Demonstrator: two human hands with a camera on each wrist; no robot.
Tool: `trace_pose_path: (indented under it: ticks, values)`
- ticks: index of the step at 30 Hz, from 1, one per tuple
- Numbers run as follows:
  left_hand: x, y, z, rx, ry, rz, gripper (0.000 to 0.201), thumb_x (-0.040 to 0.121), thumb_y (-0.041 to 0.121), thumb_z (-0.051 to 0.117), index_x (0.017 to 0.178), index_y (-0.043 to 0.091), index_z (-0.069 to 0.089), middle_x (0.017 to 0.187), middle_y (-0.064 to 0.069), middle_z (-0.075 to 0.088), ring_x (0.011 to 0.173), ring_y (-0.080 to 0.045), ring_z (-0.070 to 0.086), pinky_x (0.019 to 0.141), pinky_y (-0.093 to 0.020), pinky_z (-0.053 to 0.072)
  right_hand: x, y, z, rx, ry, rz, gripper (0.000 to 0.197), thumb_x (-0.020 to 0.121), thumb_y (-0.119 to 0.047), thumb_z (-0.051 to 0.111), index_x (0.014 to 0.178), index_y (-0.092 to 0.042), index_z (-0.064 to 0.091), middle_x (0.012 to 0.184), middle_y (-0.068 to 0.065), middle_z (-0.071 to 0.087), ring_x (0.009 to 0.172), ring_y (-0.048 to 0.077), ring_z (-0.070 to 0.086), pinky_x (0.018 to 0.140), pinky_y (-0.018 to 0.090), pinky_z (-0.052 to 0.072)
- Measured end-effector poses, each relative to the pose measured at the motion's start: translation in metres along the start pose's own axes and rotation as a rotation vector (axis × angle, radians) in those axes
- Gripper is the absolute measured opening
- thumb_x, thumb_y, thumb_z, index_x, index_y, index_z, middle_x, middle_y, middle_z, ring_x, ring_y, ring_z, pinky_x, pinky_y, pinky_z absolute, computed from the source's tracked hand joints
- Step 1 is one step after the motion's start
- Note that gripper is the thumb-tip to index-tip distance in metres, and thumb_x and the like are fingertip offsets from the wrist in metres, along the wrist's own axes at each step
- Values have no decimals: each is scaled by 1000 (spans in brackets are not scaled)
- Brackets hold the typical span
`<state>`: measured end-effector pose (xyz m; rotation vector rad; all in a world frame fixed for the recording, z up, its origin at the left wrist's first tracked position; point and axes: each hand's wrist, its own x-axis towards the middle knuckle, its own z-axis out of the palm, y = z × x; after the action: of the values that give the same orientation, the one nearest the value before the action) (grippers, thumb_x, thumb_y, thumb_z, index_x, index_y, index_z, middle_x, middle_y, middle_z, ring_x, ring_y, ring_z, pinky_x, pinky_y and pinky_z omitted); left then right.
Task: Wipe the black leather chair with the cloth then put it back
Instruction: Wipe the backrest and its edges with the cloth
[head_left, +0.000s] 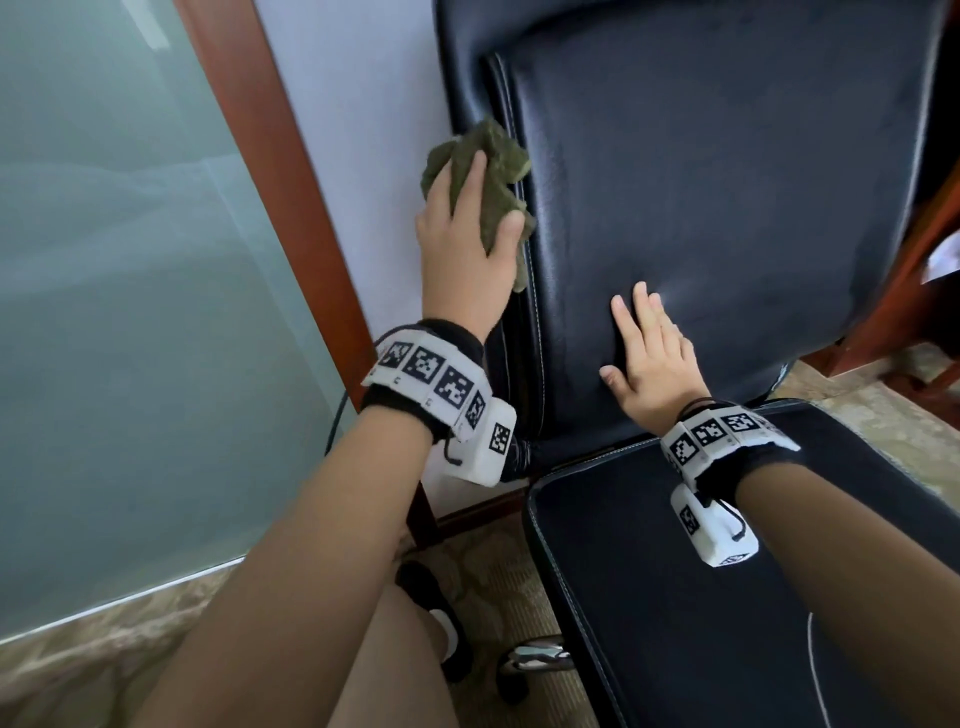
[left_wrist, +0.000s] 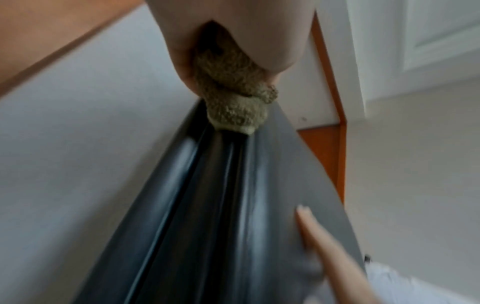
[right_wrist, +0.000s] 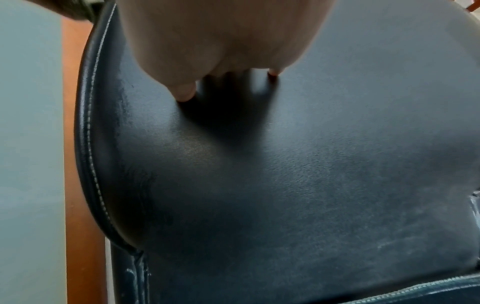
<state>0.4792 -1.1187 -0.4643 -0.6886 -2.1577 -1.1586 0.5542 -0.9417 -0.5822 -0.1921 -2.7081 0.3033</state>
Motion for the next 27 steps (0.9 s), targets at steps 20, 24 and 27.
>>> trace_pose_path:
  ticks: [20, 24, 27]
  values:
    - [-9, 1, 4, -80, 52, 30, 55, 87, 21, 46, 139, 5, 41, 130, -17, 37, 123, -26, 38, 108, -25, 24, 1, -5, 4, 0, 19, 25, 74, 92, -25, 50, 148, -16, 2, 156, 8, -8, 144, 25, -5, 114, 42, 7]
    - [-7, 1, 23, -8, 27, -11, 52, 88, 19, 52, 137, 4, 44, 132, -21, 39, 123, -34, 35, 107, -32, 24, 1, -4, 6, 6, 41, 29, 73, 85, -33, 39, 148, -14, 6, 156, 10, -2, 144, 27, 2, 112, 46, 13]
    - [-29, -13, 30, -35, 16, -72, 50, 88, 19, 52, 136, 6, 46, 129, -18, 41, 122, -30, 36, 107, -31, 26, 1, -4, 10, 10, 48, 27, 75, 83, -33, 39, 148, -13, 7, 156, 11, -1, 144, 28, 3, 112, 47, 14]
